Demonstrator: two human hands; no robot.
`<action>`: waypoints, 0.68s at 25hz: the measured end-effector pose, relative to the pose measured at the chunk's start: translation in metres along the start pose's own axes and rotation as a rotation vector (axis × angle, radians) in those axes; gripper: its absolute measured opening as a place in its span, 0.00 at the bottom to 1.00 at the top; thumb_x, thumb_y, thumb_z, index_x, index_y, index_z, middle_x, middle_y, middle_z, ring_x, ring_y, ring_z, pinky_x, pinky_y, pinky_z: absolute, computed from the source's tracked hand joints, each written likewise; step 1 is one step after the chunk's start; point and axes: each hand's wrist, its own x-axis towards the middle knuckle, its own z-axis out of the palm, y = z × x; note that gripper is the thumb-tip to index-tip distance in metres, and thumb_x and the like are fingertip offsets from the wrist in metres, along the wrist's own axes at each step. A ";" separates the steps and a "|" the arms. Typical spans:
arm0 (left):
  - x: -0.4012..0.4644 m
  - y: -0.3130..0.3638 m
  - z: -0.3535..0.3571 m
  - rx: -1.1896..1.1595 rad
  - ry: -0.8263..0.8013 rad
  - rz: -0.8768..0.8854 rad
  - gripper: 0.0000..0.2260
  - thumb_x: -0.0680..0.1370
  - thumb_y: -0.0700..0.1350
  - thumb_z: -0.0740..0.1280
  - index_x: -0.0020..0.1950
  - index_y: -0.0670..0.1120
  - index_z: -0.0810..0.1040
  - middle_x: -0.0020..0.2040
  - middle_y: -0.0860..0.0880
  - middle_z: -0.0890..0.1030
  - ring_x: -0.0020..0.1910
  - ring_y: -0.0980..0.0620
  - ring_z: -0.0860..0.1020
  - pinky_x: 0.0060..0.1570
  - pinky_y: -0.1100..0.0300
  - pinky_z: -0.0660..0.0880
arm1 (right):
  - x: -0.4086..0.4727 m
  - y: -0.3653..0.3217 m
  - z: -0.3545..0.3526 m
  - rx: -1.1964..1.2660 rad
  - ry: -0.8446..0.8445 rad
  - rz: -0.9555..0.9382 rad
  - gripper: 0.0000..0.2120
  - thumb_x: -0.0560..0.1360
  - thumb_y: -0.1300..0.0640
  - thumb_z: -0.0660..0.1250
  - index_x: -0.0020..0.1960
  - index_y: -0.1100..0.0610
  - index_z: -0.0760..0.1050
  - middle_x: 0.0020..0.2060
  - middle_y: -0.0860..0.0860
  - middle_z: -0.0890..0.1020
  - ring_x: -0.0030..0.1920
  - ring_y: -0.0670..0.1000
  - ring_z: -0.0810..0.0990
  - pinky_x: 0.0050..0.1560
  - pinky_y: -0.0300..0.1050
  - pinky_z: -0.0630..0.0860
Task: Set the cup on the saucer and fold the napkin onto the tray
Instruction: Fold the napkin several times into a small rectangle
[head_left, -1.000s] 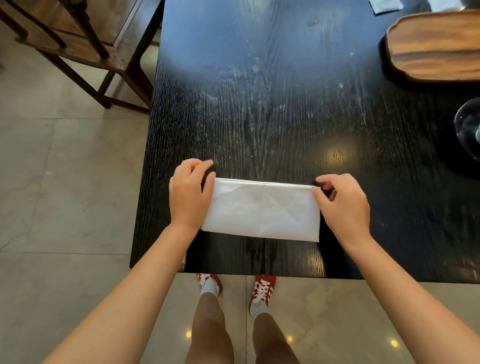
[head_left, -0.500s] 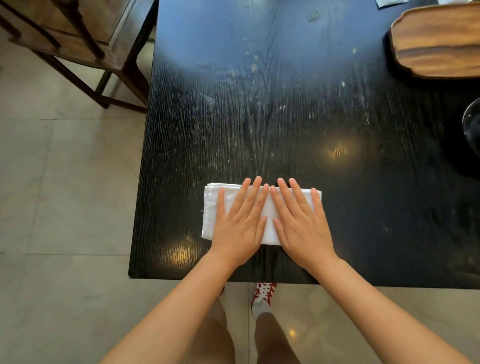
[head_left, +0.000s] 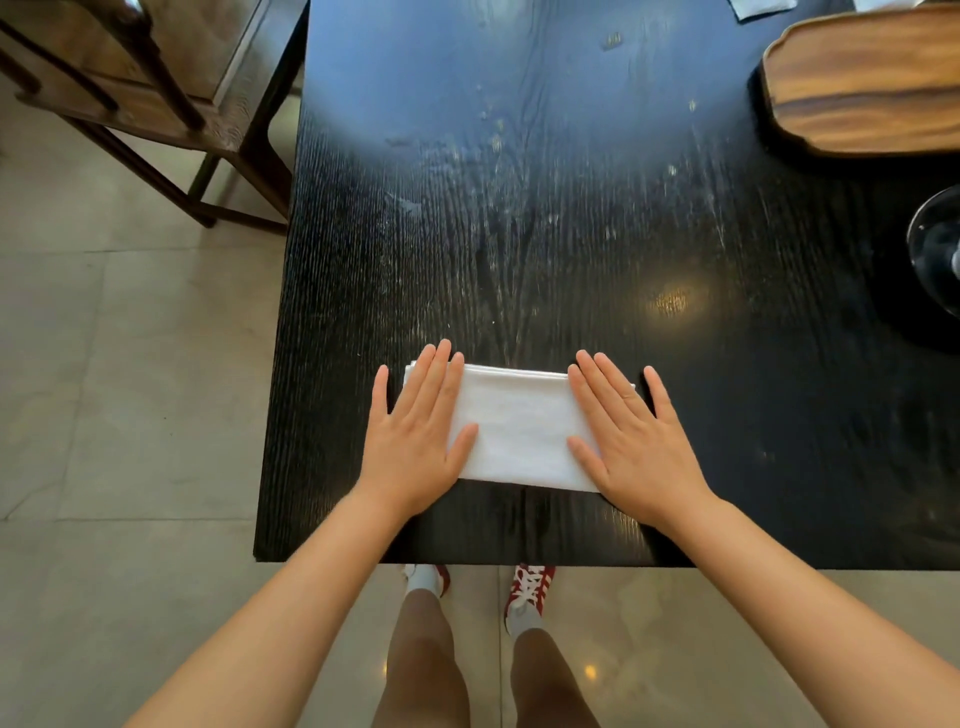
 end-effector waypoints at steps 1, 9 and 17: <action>0.007 -0.006 -0.001 0.020 0.002 0.043 0.29 0.78 0.56 0.49 0.75 0.44 0.54 0.76 0.46 0.57 0.75 0.51 0.52 0.71 0.42 0.45 | -0.002 -0.002 -0.001 0.017 0.014 0.019 0.30 0.78 0.42 0.44 0.75 0.55 0.46 0.75 0.50 0.50 0.75 0.47 0.45 0.72 0.58 0.43; -0.019 0.051 0.000 -0.113 0.036 -0.200 0.30 0.77 0.57 0.48 0.76 0.43 0.51 0.77 0.47 0.51 0.75 0.50 0.47 0.68 0.39 0.39 | -0.075 -0.062 0.007 0.127 0.075 0.223 0.30 0.78 0.44 0.44 0.75 0.58 0.52 0.75 0.54 0.56 0.74 0.52 0.51 0.71 0.62 0.44; 0.030 0.034 -0.004 0.007 -0.038 0.420 0.37 0.71 0.70 0.54 0.75 0.55 0.55 0.77 0.43 0.53 0.76 0.43 0.48 0.65 0.27 0.46 | -0.129 -0.064 0.027 0.046 0.061 -0.087 0.24 0.78 0.54 0.53 0.72 0.61 0.58 0.75 0.55 0.56 0.75 0.52 0.50 0.72 0.57 0.49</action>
